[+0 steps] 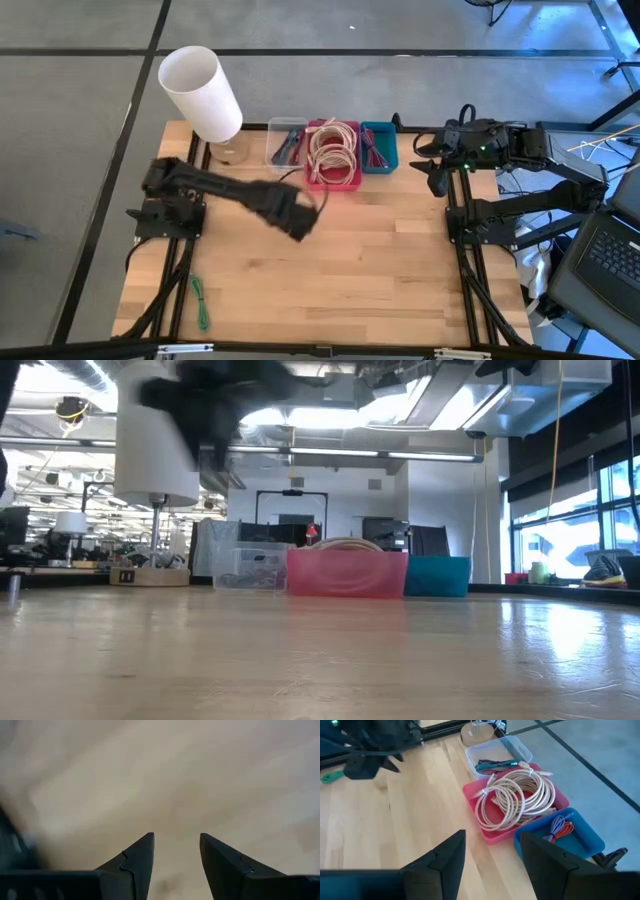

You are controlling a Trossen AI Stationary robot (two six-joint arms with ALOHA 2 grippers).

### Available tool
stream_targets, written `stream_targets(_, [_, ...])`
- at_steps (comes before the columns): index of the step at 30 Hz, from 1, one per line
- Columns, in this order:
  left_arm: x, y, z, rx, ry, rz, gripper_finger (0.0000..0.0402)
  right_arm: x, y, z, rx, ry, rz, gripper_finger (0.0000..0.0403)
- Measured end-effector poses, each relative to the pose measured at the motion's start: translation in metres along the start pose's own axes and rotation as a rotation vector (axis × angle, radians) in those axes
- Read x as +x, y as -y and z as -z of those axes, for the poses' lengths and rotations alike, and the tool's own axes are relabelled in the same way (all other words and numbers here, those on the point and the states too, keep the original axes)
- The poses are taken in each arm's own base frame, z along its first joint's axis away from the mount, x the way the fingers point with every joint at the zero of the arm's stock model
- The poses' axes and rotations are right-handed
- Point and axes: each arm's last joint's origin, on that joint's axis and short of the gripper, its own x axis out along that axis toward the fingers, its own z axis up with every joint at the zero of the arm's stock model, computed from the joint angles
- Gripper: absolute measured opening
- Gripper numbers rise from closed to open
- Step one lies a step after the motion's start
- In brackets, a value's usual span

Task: Pick & Place USB Port
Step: Put the green charger cable into the blue bin

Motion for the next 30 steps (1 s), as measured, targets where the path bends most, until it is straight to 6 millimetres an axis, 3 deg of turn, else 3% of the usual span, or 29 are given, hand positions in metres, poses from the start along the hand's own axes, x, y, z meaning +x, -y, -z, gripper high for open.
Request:
stream_targets(9, [0.019, -0.030, 0.110, -0.411, -0.200, 0.015, 0.0152, 0.000, 0.000, 0.000, -0.029, 0.003, 0.007, 0.0193])
stream_targets(14, [0.018, -0.042, 0.157, -0.533, -0.300, -0.054, 0.0152, 0.000, 0.000, -0.002, -0.045, 0.019, 0.005, 0.0193])
stream_targets(18, [0.017, -0.047, 0.181, -0.477, -0.412, -0.153, 0.0153, 0.000, 0.000, -0.003, -0.047, 0.028, 0.003, 0.0193])
stream_targets(22, [0.024, -0.044, 0.196, -0.441, -0.411, -0.202, 0.0153, 0.000, 0.000, -0.003, -0.043, 0.028, 0.003, 0.0193])
stream_targets(30, [0.057, -0.026, 0.235, -0.397, -0.455, -0.328, 0.0153, 0.000, -0.001, -0.004, -0.040, 0.044, 0.000, 0.0193])
